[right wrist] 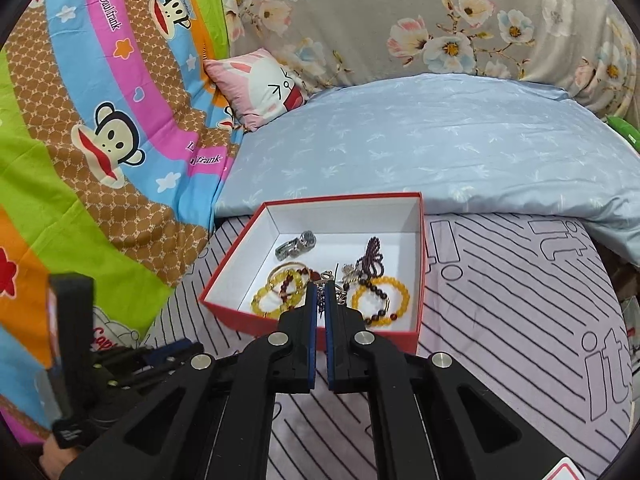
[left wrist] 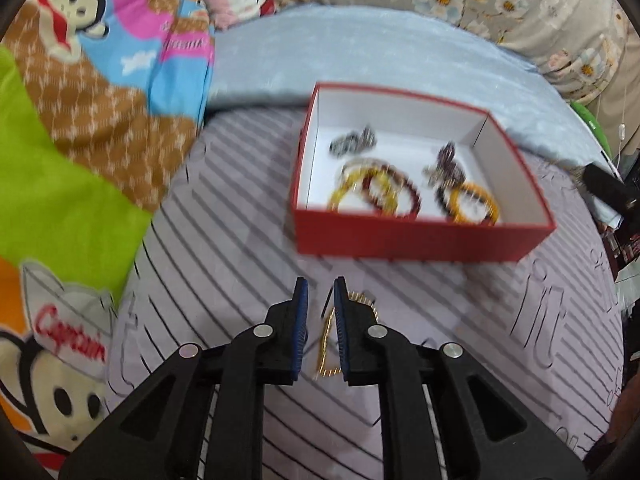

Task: Organize jewelry
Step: 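Carry the gold bead bracelet with the left tool while the right tool carries the earring to the box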

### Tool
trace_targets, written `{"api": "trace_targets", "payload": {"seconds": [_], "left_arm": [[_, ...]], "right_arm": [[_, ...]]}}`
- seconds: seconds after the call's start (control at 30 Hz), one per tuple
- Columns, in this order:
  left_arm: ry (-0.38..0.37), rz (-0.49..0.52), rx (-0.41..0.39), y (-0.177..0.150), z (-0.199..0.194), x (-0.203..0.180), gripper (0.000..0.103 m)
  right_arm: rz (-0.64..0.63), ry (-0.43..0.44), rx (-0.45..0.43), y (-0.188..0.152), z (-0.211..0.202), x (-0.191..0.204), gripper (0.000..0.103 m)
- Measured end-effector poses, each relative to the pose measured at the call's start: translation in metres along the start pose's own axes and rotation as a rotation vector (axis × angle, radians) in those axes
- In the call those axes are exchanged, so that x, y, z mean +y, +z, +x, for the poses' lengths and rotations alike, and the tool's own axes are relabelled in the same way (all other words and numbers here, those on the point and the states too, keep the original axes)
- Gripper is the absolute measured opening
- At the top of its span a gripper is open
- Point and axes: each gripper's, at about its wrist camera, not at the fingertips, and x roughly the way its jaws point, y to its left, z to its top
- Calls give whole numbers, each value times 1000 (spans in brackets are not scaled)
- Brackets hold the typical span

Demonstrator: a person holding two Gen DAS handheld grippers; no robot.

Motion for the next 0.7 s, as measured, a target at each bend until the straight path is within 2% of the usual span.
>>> {"api": "trace_targets", "payload": {"seconds": [0.37,0.63,0.67,0.7], "left_arm": [[-23,6,73,-19,32,-4,12],[-30,6,61,-23,38,-5,12],[-36,6,59,-24,38,-5,10],[-39,6,58,-23,39,-5,3]], "right_arm": [[8,11,12,-10,-6,8,3],[8,16,19,-13,-3,13,3],[7,17,20,-13,-3,14,3],[7,17,21,-13,-3,14,3]]}}
